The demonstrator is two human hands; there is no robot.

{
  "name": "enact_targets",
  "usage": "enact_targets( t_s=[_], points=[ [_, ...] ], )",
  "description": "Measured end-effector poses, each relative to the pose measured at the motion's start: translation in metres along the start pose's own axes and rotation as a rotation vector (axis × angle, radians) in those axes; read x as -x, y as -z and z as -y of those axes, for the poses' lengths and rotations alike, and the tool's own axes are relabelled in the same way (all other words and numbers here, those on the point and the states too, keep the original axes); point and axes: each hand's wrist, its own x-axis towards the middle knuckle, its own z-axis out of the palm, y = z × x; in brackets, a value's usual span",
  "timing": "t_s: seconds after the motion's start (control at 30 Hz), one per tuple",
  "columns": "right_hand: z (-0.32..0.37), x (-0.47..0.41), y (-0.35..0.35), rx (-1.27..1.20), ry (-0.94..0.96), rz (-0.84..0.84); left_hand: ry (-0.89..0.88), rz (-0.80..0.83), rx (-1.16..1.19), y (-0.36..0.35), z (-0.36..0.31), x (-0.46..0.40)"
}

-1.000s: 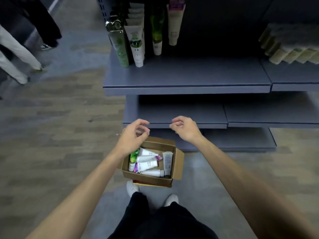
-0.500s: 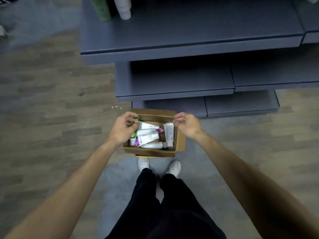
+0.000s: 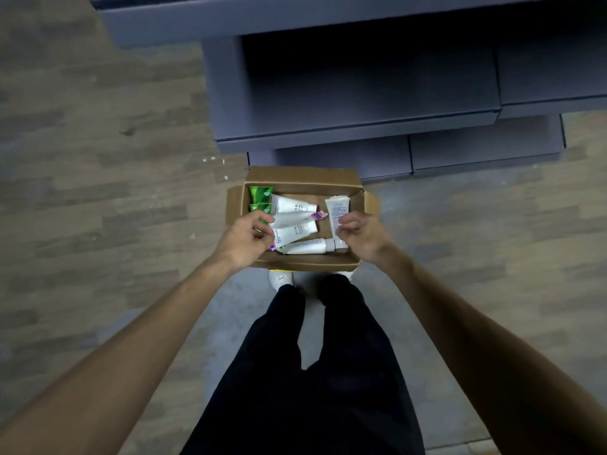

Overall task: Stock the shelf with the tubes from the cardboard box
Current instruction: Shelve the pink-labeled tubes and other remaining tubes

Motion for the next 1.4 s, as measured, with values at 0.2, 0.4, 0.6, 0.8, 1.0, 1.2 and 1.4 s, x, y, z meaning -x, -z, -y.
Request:
enact_targets(
  t_s=[0.2,0.4,0.6,0.8,1.0,1.2,1.4],
  points=[
    [-0.015,-0.040,-0.012,0.203,-0.091,0.137,0.094,0.043,-0.070,-0.025,0.039,-0.043],
    [-0.038,-0.073,-0.035,0.272,-0.169,0.058,0.117,0.046,-0.193,-0.058,0.061,-0.088],
    [-0.056,-0.106,-0.053,0.284,-0.228,0.042,-0.043,0.034,-0.525,-0.087,0.074,-0.132],
    [-0.063,-0.131,-0.068,0.269,-0.261,0.009,-0.128,0.048,-0.969,-0.103,0.083,-0.161],
    [-0.072,-0.162,-0.093,0.371,-0.326,0.028,-0.060,0.005,-1.125,-0.112,0.096,-0.180],
    [-0.077,-0.172,-0.118,0.585,-0.215,-0.017,-0.128,-0.010,-1.212,-0.116,0.104,-0.194],
    [-0.076,-0.175,-0.121,0.693,-0.112,-0.069,-0.129,-0.009,-1.143,-0.115,0.107,-0.203]
  ],
)
